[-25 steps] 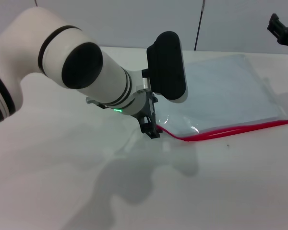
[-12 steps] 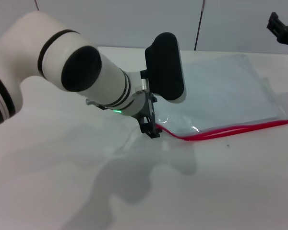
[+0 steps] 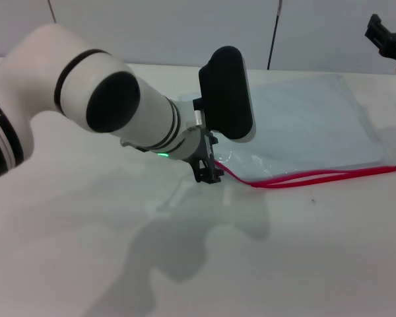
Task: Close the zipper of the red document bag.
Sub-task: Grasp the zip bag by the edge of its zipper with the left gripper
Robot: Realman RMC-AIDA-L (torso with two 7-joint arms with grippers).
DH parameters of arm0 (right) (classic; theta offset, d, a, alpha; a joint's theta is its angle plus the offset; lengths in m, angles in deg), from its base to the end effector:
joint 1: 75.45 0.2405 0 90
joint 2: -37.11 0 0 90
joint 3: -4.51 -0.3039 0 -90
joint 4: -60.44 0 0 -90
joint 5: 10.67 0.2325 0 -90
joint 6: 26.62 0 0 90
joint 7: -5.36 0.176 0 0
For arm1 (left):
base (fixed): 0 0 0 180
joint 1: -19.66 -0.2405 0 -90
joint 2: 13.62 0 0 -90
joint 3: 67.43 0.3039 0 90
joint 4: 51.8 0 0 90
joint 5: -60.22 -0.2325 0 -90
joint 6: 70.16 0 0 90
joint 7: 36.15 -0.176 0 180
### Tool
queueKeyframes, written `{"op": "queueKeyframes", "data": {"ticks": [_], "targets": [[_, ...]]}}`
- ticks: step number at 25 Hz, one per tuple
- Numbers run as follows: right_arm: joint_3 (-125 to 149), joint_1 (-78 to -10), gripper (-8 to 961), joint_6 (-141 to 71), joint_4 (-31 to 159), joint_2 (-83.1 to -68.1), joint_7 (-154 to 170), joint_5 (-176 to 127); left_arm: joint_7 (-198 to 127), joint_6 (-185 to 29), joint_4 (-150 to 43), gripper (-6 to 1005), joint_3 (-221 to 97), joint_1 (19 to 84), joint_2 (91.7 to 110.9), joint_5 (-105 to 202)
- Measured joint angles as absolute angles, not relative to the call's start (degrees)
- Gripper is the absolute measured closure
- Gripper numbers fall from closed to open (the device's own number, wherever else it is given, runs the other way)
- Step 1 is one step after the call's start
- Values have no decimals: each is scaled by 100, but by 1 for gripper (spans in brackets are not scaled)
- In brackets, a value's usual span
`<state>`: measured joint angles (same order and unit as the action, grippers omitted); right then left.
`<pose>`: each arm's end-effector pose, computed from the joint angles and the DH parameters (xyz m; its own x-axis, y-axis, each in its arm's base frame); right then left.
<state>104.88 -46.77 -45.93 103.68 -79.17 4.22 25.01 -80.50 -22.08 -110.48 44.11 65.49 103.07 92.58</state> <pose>0.2854 0.5079 -0.0280 0.6352 -0.1437 -0.7588 -0.7723 -0.1225 -0.6233 -0.1704 0.4610 -0.1577 0.9224 0.0205 -0.3857 -0.1665 -0.8799 -0.4450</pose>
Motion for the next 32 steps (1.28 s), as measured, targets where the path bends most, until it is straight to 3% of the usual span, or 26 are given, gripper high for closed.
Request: {"op": "queueKeyframes", "data": {"ticks": [15, 20, 26, 32], "targets": [[10488, -4664, 94, -4578, 10279, -7917, 473, 2501, -8023, -2880, -10798, 574, 4792, 6496, 10319, 9247], [10526, -4662, 95, -4578, 10272, -7917, 475, 2501, -8008, -2948, -10656, 770, 4858, 6502, 10319, 9246], [10622, -4644, 96, -4544, 10316, -7912, 475, 2495, -7857, -3000, -10634, 889, 4878, 6521, 10323, 9242], [10571, -4781, 96, -4053, 10868, -7886, 467, 2451, -7565, -3103, -11129, 935, 4710, 6298, 10270, 9165]]}}
